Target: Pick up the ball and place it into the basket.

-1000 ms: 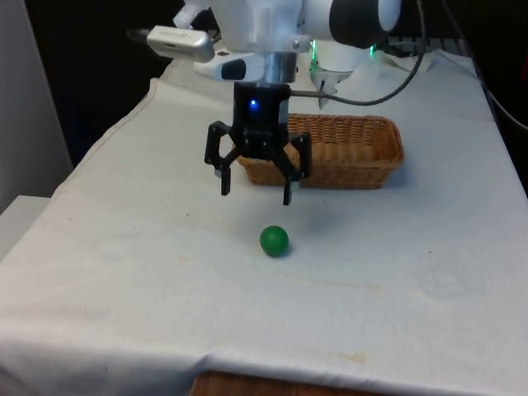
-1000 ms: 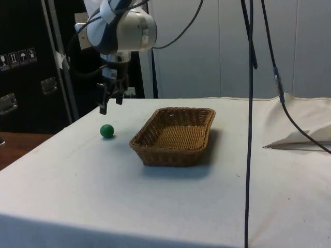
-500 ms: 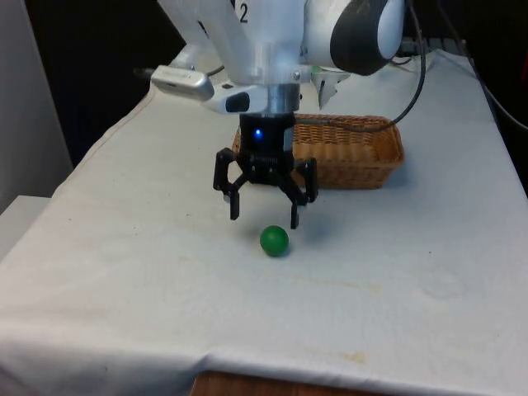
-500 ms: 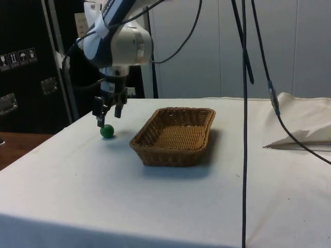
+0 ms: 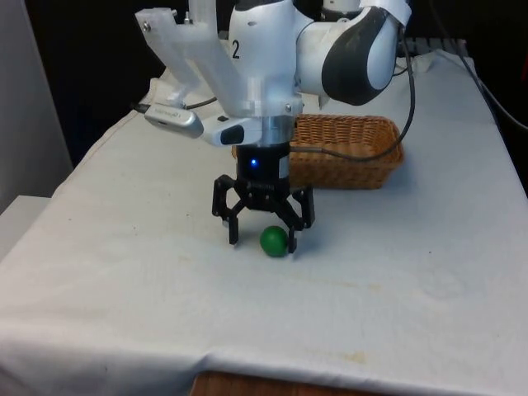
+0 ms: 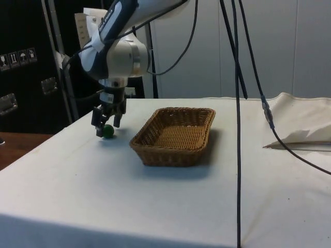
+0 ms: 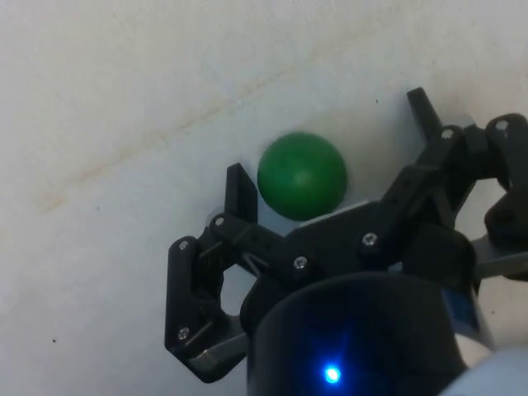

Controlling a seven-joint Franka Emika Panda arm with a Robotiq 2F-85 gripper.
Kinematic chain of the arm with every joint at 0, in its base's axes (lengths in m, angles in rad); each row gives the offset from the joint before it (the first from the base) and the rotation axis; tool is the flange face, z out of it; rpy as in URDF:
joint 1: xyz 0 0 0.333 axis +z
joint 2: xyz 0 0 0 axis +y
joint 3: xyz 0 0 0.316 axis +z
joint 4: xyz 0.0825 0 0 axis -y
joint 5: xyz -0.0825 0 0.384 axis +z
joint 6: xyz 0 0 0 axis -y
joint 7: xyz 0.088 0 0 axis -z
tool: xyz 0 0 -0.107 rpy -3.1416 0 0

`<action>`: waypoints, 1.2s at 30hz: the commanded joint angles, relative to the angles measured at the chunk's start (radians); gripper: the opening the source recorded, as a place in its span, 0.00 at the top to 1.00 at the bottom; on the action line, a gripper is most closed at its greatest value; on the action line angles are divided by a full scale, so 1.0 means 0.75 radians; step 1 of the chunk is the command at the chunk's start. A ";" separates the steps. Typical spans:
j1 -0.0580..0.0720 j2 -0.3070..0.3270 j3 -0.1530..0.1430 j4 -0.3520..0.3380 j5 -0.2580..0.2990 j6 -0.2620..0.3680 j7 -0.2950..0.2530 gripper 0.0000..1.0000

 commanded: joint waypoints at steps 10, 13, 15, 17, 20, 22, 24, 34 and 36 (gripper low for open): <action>0.000 -0.003 0.000 0.000 0.001 -0.001 0.000 0.00; 0.000 -0.003 0.000 0.000 0.001 0.000 0.000 0.27; 0.000 -0.003 0.000 0.000 0.001 0.000 0.000 0.38; 0.000 -0.001 -0.001 0.000 0.001 0.000 0.000 0.58; 0.003 -0.001 -0.003 0.000 0.001 0.000 0.000 0.99; 0.001 -0.001 -0.003 0.000 0.001 0.000 0.000 1.00; 0.001 -0.003 -0.003 0.000 0.000 0.000 0.000 1.00; 0.027 -0.051 -0.033 -0.032 -0.011 -0.003 0.000 1.00; 0.032 -0.071 -0.039 -0.048 -0.016 -0.001 0.000 1.00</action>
